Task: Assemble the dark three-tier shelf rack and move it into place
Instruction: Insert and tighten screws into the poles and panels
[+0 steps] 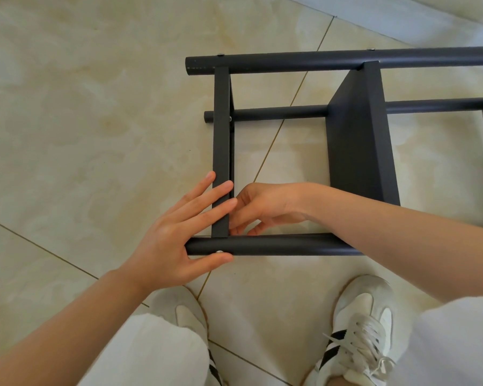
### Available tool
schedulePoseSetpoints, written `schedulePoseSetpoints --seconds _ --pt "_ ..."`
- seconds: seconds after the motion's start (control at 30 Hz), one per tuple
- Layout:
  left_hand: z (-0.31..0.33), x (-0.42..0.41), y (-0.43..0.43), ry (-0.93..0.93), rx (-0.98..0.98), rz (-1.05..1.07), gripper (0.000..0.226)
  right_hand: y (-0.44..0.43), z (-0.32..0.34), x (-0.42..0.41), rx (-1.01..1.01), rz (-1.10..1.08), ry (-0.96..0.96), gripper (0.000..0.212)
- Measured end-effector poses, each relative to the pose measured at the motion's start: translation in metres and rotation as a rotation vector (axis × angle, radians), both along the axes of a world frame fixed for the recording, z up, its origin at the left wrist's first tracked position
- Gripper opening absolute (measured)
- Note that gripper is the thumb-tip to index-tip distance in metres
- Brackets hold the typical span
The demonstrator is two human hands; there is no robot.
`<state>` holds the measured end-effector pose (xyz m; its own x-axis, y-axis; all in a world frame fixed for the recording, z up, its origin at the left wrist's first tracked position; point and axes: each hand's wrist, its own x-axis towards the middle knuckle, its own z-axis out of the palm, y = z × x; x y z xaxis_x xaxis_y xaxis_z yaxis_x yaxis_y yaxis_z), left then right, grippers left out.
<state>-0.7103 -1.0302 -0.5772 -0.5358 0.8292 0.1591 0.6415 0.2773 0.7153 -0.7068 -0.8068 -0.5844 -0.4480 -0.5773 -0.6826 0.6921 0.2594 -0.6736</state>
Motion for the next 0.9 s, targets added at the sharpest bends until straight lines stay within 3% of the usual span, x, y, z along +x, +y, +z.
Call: schedulePoseSetpoints --seconds 0.33,0.7,0.9 --pt "-0.0012 0.0 0.0004 -0.006 0.0 0.002 0.07 0.0031 0.0 -0.0017 -0.045 -0.009 -0.031 0.014" --pt "0.0009 0.0006 0.0006 -0.008 0.002 0.004 0.07 -0.0059 -0.0018 0.0011 0.017 0.017 -0.002 0.02" --pt "0.0004 0.0004 0.001 -0.012 -0.005 0.005 0.069 -0.0002 0.0009 0.0023 -0.044 0.006 -0.042 0.019"
